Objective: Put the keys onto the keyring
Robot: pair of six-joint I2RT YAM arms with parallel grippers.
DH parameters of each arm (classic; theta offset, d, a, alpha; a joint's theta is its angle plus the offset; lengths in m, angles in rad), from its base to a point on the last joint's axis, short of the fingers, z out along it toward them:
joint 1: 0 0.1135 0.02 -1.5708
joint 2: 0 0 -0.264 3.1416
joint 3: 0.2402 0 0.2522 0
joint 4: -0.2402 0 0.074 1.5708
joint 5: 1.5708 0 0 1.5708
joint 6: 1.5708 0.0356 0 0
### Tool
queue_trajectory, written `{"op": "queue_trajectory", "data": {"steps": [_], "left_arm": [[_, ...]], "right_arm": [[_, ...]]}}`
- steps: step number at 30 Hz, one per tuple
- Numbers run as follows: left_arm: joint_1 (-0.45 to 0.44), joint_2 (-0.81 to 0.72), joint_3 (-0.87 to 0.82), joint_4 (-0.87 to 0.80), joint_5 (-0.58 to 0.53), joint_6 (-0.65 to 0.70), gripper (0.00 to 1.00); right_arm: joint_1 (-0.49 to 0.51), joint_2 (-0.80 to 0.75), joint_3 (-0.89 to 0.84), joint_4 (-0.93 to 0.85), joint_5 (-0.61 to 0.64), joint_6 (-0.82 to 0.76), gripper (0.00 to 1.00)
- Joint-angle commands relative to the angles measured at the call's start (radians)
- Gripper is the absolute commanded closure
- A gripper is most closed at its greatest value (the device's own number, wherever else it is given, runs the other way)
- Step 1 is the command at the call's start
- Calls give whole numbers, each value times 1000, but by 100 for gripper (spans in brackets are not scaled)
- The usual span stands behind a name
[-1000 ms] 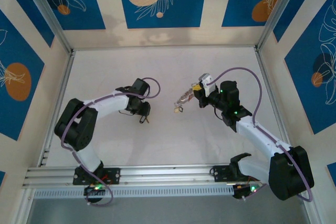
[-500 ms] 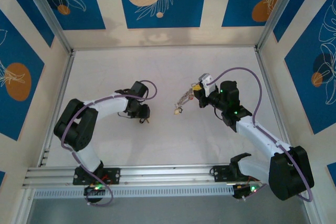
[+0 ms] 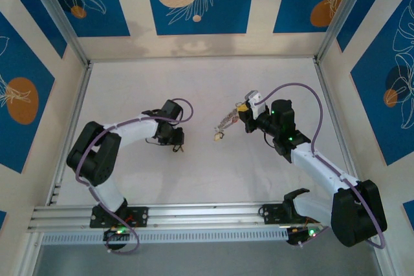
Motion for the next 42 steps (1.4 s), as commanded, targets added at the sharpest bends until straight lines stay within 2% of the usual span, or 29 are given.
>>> {"op": "queue_trajectory", "data": {"steps": [1, 10, 22, 42], "left_arm": [[13, 29, 29, -15, -11, 5, 79], [12, 36, 41, -12, -1, 10, 87], [11, 20, 22, 20, 60, -28, 79], [-30, 3, 29, -12, 14, -44, 85]], "right_arm": [[-1, -28, 4, 53, -20, -14, 100], [-1, -29, 4, 53, -19, -12, 100], [-1, -30, 2, 52, -17, -12, 100], [-3, -32, -4, 60, -14, -9, 100]]}}
